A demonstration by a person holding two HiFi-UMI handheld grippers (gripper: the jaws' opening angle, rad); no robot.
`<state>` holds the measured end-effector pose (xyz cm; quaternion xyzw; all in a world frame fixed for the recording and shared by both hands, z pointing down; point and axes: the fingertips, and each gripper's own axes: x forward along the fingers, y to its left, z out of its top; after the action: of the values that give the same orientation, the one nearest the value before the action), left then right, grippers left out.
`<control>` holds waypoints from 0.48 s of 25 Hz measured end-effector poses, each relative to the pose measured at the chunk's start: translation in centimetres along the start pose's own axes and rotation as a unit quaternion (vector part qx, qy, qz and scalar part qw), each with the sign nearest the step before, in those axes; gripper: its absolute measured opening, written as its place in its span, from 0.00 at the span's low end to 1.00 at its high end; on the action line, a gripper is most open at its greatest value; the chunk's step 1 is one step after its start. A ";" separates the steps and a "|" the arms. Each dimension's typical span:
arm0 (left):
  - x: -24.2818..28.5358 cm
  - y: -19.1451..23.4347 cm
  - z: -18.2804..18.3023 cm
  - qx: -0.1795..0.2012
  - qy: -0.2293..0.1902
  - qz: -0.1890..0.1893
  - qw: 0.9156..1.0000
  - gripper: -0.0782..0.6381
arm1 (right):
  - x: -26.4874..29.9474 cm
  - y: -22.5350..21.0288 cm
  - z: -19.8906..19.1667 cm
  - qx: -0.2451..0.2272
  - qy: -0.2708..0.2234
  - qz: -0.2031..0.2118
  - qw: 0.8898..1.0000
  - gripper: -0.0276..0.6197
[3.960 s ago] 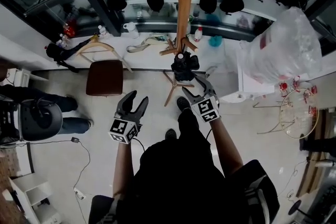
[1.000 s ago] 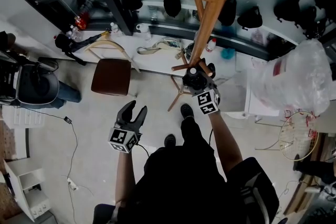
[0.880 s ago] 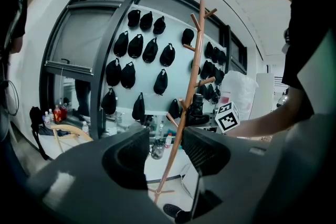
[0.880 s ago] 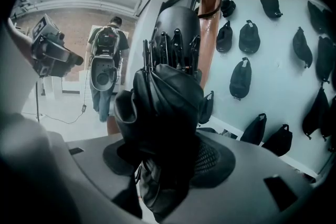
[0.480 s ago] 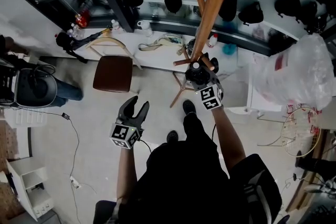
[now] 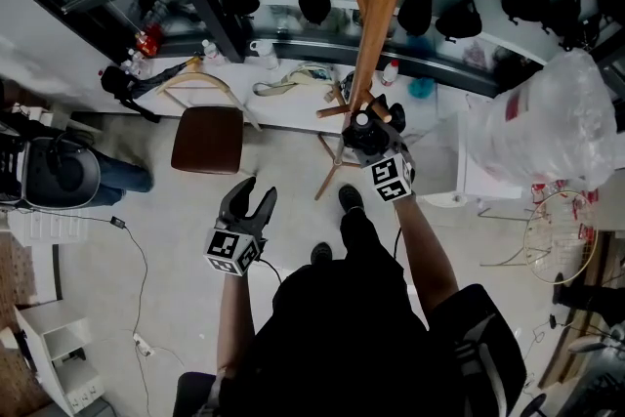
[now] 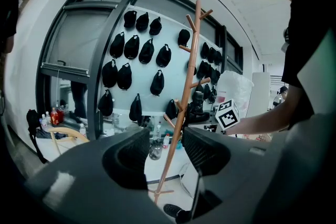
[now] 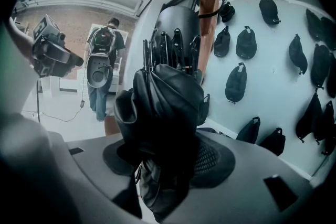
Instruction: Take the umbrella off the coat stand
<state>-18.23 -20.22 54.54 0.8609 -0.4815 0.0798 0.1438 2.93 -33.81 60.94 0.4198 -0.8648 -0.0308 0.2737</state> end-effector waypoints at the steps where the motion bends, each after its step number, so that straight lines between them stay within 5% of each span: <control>1: 0.0 -0.1 0.0 0.000 0.000 -0.001 1.000 0.40 | -0.1 0.0 0.0 -0.001 0.000 -0.001 1.000 0.42; 12: -0.9 -0.9 -0.4 0.005 -0.001 -0.006 1.000 0.40 | -1.7 0.2 -0.4 -0.004 -0.001 -0.009 1.000 0.42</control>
<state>-17.89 -18.95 54.53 0.8648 -0.4757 0.0799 0.1396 3.81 -32.37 60.55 0.4262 -0.8611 -0.0374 0.2746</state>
